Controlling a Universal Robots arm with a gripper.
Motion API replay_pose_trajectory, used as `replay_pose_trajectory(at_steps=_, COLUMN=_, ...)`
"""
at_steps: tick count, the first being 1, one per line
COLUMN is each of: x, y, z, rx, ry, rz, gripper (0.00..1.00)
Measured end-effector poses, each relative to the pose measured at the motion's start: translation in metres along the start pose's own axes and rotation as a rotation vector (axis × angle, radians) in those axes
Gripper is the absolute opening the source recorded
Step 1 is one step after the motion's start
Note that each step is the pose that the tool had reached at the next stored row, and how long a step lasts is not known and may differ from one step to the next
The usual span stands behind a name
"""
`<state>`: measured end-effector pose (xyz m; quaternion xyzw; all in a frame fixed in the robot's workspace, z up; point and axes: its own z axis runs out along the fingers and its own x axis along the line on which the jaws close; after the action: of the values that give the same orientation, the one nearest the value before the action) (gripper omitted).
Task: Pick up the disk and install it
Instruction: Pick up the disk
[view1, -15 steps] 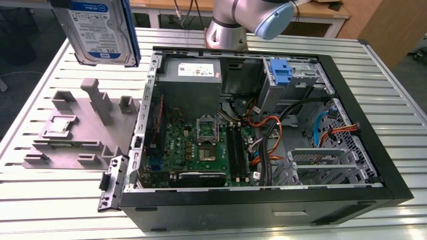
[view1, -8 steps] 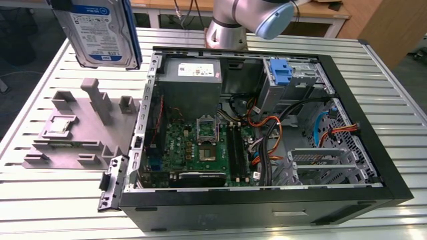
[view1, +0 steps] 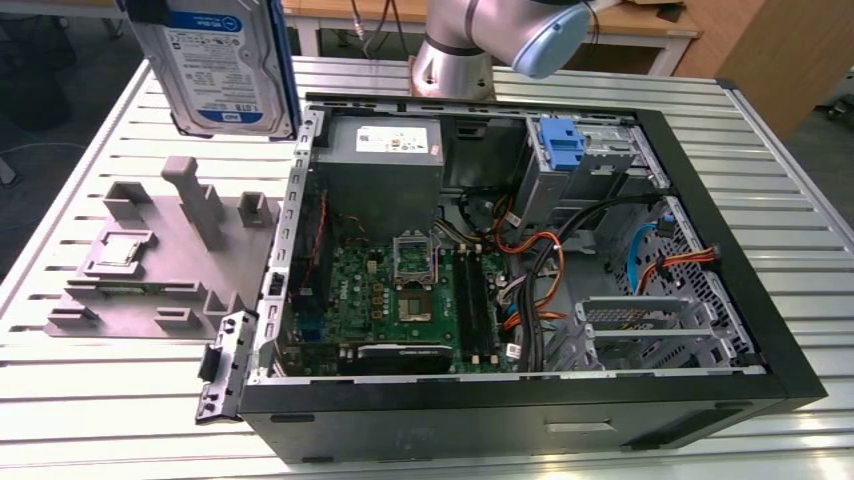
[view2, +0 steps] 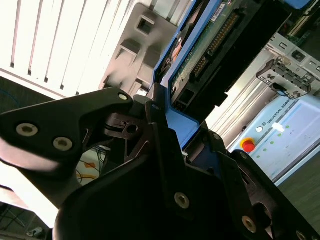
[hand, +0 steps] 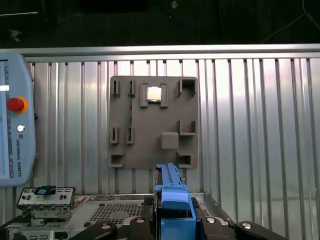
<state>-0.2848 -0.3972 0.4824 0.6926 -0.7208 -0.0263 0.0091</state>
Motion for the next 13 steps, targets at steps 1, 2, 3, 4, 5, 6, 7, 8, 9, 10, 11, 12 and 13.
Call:
replay_pose_trajectory(at_steps=1, x=0.0000, y=-0.0008, z=0.0000, rx=0.0000, ry=0.0000, rz=0.000, gripper=0.36)
replay_pose_trajectory(at_steps=2, x=-0.0001, y=-0.0016, z=0.0000, rx=0.0000, ry=-0.0001, rz=0.000, gripper=0.36)
replay_pose_trajectory(at_steps=3, x=-0.0001, y=-0.0023, z=-0.0001, rx=0.0000, ry=-0.0001, rz=0.000, gripper=0.36)
replay_pose_trajectory(at_steps=4, x=-0.0001, y=-0.0032, z=-0.0001, rx=0.0000, ry=-0.0001, rz=0.000, gripper=0.36)
replay_pose_trajectory(at_steps=5, x=-0.0002, y=-0.0040, z=-0.0001, rx=0.0000, ry=-0.0001, rz=0.000, gripper=0.36)
replay_pose_trajectory(at_steps=6, x=-0.0002, y=-0.0044, z=-0.0001, rx=0.0000, ry=0.0000, rz=0.000, gripper=0.36)
replay_pose_trajectory(at_steps=7, x=-0.0002, y=-0.0045, z=-0.0001, rx=0.0000, ry=-0.0001, rz=0.000, gripper=0.36)
replay_pose_trajectory(at_steps=8, x=-0.0002, y=-0.0045, z=-0.0001, rx=0.0000, ry=-0.0001, rz=0.000, gripper=0.36)
replay_pose_trajectory(at_steps=9, x=-0.0002, y=-0.0050, z=-0.0002, rx=0.0000, ry=-0.0001, rz=0.000, gripper=0.36)
replay_pose_trajectory(at_steps=10, x=-0.0002, y=-0.0054, z=-0.0002, rx=0.0000, ry=-0.0001, rz=0.000, gripper=0.36)
replay_pose_trajectory(at_steps=11, x=-0.0002, y=-0.0055, z=-0.0002, rx=0.0000, ry=-0.0001, rz=0.000, gripper=0.36)
replay_pose_trajectory(at_steps=12, x=-0.0002, y=-0.0057, z=-0.0002, rx=0.0000, ry=-0.0001, rz=0.000, gripper=0.36)
replay_pose_trajectory(at_steps=13, x=-0.0002, y=-0.0059, z=-0.0002, rx=0.0000, ry=-0.0001, rz=0.000, gripper=0.36)
